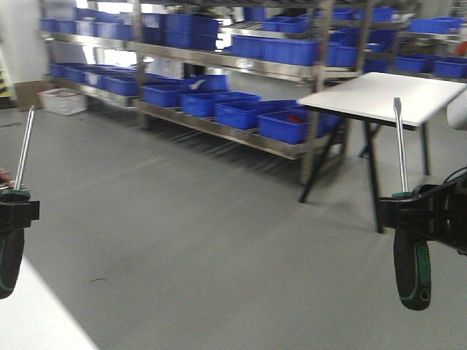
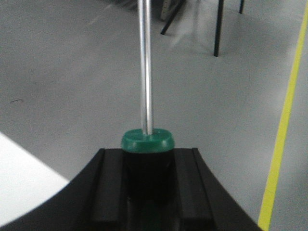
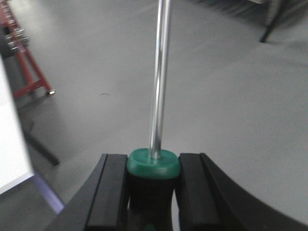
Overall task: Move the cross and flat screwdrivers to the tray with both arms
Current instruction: 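Hold both screwdrivers upright while the base turns away from the table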
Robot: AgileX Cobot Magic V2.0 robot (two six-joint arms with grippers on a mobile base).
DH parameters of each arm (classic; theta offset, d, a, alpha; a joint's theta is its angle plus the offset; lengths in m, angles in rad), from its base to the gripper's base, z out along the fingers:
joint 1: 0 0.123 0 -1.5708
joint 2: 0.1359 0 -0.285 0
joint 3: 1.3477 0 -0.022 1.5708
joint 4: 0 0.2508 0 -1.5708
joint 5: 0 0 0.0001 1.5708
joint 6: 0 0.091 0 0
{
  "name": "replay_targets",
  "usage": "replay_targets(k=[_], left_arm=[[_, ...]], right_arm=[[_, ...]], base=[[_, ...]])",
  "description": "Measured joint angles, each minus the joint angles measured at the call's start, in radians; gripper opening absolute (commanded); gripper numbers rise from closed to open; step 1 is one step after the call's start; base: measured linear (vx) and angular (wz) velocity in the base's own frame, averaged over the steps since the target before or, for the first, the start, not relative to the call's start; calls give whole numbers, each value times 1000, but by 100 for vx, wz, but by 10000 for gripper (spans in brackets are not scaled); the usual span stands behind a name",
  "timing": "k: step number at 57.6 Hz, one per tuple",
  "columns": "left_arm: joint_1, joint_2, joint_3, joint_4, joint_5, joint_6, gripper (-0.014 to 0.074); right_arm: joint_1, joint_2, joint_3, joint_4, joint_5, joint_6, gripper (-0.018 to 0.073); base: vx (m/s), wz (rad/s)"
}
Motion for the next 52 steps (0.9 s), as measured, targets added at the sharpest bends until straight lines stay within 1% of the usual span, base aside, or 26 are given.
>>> replay_targets(k=[29,52], left_arm=[[0,0,0,0,0,0,-1],[0,0,0,0,0,0,-1]], right_arm=[[0,0,0,-1,0,0,-9],[0,0,0,-1,3,1,-9]], base=[[17,-56],[27,-39]])
